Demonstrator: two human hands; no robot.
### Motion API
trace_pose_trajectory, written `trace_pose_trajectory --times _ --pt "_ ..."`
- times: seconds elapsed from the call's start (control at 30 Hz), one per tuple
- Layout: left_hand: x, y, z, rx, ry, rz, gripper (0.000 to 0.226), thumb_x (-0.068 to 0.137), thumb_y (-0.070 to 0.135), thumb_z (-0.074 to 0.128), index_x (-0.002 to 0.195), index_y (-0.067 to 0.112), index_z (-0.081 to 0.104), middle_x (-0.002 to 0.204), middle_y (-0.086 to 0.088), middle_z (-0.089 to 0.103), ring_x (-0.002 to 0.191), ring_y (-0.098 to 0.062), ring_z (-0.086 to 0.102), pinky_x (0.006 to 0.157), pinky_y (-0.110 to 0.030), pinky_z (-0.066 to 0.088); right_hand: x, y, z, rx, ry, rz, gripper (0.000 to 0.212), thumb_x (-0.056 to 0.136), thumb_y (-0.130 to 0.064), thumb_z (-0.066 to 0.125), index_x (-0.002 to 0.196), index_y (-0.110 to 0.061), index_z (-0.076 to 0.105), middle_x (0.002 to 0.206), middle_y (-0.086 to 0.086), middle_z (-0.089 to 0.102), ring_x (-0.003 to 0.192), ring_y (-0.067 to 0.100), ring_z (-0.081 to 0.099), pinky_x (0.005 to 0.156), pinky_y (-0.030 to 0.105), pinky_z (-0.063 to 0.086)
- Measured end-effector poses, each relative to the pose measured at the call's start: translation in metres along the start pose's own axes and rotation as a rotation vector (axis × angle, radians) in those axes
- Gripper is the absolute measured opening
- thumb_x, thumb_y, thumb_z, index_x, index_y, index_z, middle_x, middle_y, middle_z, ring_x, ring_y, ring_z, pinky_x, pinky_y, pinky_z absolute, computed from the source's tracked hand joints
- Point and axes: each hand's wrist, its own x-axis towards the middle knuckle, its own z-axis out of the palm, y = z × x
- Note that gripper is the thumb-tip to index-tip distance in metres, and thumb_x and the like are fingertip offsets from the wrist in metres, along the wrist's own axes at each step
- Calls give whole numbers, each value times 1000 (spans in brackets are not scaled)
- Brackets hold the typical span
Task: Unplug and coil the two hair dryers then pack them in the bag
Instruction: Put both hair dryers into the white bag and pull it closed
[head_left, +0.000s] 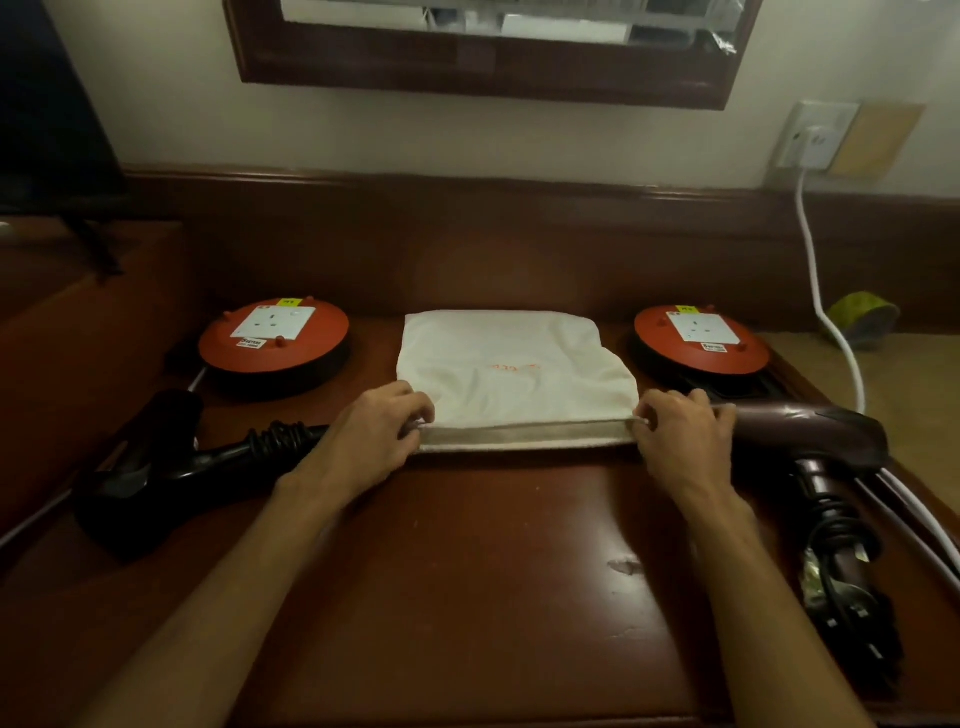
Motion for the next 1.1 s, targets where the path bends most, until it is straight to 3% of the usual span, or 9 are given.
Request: trace_pose_trajectory --times 0.17,0.27,0.4,0.5,0.57,0.7,0.87,1.0,1.1 --pt "2 1 -9 130 80 -103 7 101 21 60 100 19 67 85 0 65 77 -18 58 69 -36 48 3 7 -11 -167 85 -195 18 98 -37 60 102 -21 68 95 2 72 98 25 59 93 44 35" --pt "12 5 -14 -75 46 -317 33 109 27 38 84 12 55 70 -3 58 66 -24 57 61 -39 38 10 10 -15 -204 89 -290 24 100 -40 55 99 -20 68 87 2 73 92 25 59 90 43 33" --pt "21 -2 -23 -70 -3 -303 36 106 30 47 75 16 59 62 1 54 59 -21 51 65 -37 37 23 10 -28 -186 51 -376 20 98 -37 60 102 -20 69 102 3 71 103 26 56 97 46 33" --pt "20 -8 -34 215 -155 -85 14 101 37 60 100 24 66 77 10 61 77 -14 58 95 -42 41 24 19 -30 -294 7 -446 21 94 -34 67 107 -18 70 117 10 64 116 31 52 100 49 36" --pt "17 -4 -38 355 -235 5 17 99 38 62 113 29 62 96 7 64 97 -13 59 108 -38 34 22 26 -29 -319 6 -479 22 90 -32 71 107 -18 68 117 11 64 114 33 54 97 52 39" --pt "23 5 -36 431 -196 -1 18 92 32 63 107 30 54 91 6 61 98 -17 58 103 -39 35 15 25 -23 -239 32 -475 11 91 -26 66 100 -21 62 96 3 70 100 27 55 89 43 27" --pt "33 5 -29 85 57 -338 4 101 26 49 105 25 50 76 3 63 78 -22 61 94 -45 37 13 19 -23 49 79 -226 19 93 -25 65 77 -23 55 73 -1 59 83 22 50 84 39 21" --pt "22 -9 -29 254 -110 -196 27 95 33 66 118 28 52 90 7 68 98 -19 61 103 -46 37 7 38 -18 -263 94 -354 13 82 -27 80 84 -19 69 84 7 65 90 33 58 82 43 27" --pt "18 -8 -33 291 -150 -112 22 94 34 70 114 29 61 102 7 71 107 -16 59 106 -43 36 1 35 -14 -325 -14 -402 20 78 -36 84 86 -24 70 93 4 64 98 30 56 86 44 29"
